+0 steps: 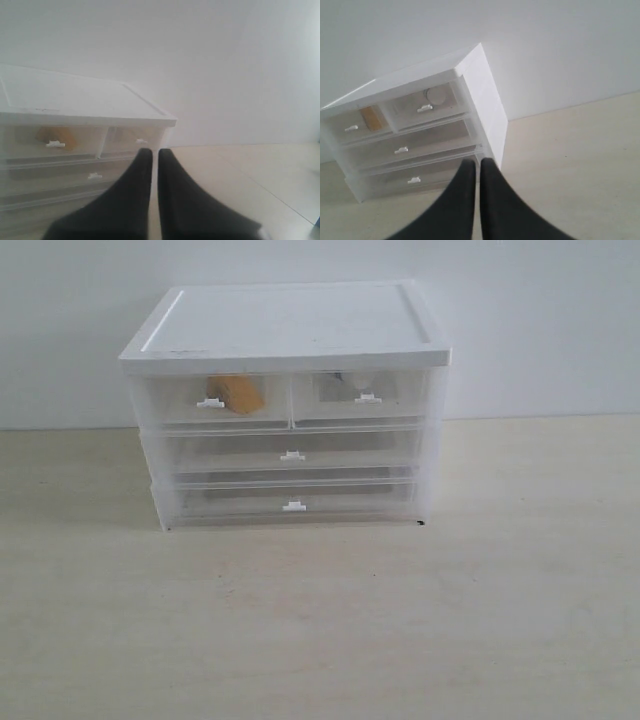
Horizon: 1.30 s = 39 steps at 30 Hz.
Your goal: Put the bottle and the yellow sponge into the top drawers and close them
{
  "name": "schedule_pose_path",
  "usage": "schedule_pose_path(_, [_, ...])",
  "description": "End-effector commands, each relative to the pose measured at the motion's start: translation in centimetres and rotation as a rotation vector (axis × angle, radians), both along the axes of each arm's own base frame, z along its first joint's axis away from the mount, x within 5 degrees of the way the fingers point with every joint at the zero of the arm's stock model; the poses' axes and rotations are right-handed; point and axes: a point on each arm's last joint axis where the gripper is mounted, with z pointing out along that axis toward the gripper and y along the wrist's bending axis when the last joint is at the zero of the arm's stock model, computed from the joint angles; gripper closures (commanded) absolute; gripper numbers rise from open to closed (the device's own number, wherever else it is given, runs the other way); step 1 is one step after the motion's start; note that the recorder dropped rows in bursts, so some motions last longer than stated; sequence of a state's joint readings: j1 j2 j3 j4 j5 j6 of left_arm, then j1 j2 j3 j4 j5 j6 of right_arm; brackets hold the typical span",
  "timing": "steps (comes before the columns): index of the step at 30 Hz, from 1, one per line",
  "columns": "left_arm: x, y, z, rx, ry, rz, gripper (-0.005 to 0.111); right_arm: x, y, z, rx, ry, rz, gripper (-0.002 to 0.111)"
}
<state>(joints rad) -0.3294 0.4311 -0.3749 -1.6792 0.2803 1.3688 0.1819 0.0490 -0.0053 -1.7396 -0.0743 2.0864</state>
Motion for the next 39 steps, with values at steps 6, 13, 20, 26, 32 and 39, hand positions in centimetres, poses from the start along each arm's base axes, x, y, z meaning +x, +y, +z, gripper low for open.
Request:
schedule_pose_path(6, [-0.2,0.0,-0.1,-0.007,0.002,-0.008,0.103,-0.1,0.3,-0.2,-0.006,0.007,0.038,0.108])
schedule_pose_path(13, [-0.2,0.0,-0.1,-0.007,0.002,-0.008,0.103,0.0,0.0,-0.1,-0.002,-0.003,-0.006,0.108])
schedule_pose_path(20, [-0.2,0.0,-0.1,-0.007,0.002,-0.008,0.103,0.0,-0.2,0.3,0.020,-0.048,-0.023,0.108])
schedule_pose_path(26, [-0.2,0.0,-0.1,-0.007,0.002,-0.008,0.103,0.1,-0.5,0.3,0.032,-0.045,-0.051,0.108])
schedule_pose_path(32, [-0.2,0.0,-0.1,-0.007,0.002,-0.008,0.103,0.2,-0.8,-0.3,0.023,0.018,-0.088,0.108])
schedule_pose_path(39, [-0.2,0.0,-0.1,-0.007,0.002,-0.008,0.103,0.2,-0.9,-0.8,-0.046,0.060,-0.104,0.108])
